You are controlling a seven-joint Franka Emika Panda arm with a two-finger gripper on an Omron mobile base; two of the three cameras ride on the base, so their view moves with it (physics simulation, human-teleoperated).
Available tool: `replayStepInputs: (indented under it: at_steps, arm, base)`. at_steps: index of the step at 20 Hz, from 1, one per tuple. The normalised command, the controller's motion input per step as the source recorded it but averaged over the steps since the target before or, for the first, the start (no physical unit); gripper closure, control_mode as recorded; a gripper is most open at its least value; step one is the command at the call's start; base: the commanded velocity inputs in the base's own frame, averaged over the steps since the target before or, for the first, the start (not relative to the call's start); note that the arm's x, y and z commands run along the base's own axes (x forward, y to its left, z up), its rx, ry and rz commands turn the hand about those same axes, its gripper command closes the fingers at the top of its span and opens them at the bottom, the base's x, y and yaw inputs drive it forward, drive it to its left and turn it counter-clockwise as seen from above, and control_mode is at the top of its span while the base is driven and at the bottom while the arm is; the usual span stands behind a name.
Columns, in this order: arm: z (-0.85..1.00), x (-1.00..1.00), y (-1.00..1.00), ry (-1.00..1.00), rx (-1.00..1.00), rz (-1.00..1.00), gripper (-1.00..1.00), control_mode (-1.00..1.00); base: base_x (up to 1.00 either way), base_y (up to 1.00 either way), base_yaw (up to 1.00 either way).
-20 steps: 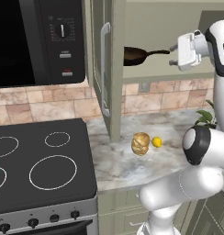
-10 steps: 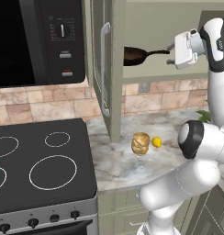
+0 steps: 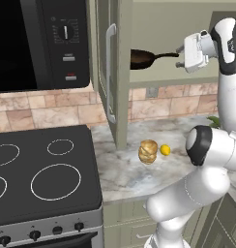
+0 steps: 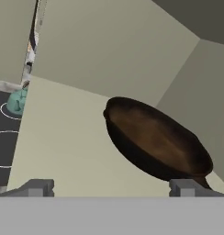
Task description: Pick the pan from the cabinet and place it on the stove. Then turn on the stove burner for the pan.
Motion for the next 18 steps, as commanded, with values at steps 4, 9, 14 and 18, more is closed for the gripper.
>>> replayStepInputs:
  at_steps: [4, 9, 14, 18]
  arm:
    - [0.0, 0.0, 0.0, 0.0, 0.0, 0.0, -1.0, -1.0]
    - [0.0, 0.09, 0.0, 0.0, 0.0, 0.0, -1.0, -1.0]
    - [0.0, 0.24, 0.0, 0.01, 0.0, 0.01, -1.0, -1.0]
    - [0.0, 0.32, 0.01, 0.01, 0.0, 0.04, -1.0, -1.0]
  base:
    - [0.0, 0.0, 0.0]
    - [0.0, 0.0, 0.0]
    - [0.0, 0.0, 0.0]
    - [0.0, 0.0, 0.0]
